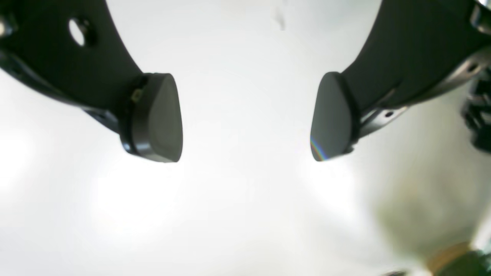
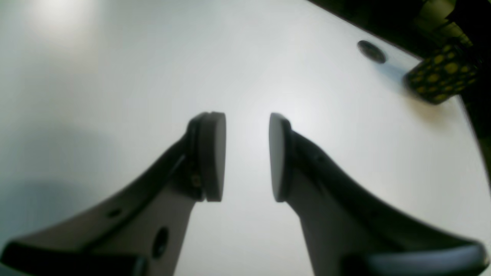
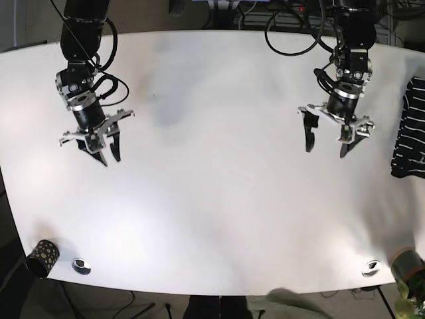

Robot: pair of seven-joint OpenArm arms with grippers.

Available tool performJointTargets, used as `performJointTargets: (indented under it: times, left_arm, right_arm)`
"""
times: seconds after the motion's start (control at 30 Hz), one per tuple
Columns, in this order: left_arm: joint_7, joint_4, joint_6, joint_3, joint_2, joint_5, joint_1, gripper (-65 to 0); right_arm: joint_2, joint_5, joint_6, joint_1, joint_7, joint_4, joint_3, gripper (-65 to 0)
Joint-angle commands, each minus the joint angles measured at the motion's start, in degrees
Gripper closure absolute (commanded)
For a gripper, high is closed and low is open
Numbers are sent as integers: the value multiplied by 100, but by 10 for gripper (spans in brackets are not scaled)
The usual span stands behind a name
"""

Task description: Fold the T-shirt properly

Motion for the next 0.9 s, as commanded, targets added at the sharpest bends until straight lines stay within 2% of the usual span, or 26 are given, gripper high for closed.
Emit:
performJointTargets:
  times: [0.0,0.1,0.17,0.27,0.53,0.8,0.87]
  left_arm:
    - [-175,521,49,-24,120,-30,344,-478]
    - [-17,1058,49,-50,357,-21,986,-478]
    - [185,1365,49,-50,437,-30,1337,-478]
    - [396,1682,49,-41,437,-57,1830,-478]
    - [466,2209,49,-68,648,-65,3017,-476]
    - [475,2262,49,-32,911,-65,4186,-476]
    - [642,2192,49,-32,990,-74,4458,-476]
  right_arm:
    - [48,444,14,-205,189,305,100,-174]
    - [180,1138,14,-873,180,631,206,-178]
    - [286,1385,14,-1268,180,815,215,-178]
    - [277,1639,14,-1769,180,1035,338,-178]
    - [312,2422,14,-3044,198,1299,390,-176]
    - [277,2633,14,-4424,224,1536,346,-174]
    - [268,2756,14,-4723,198,1501,346,-174]
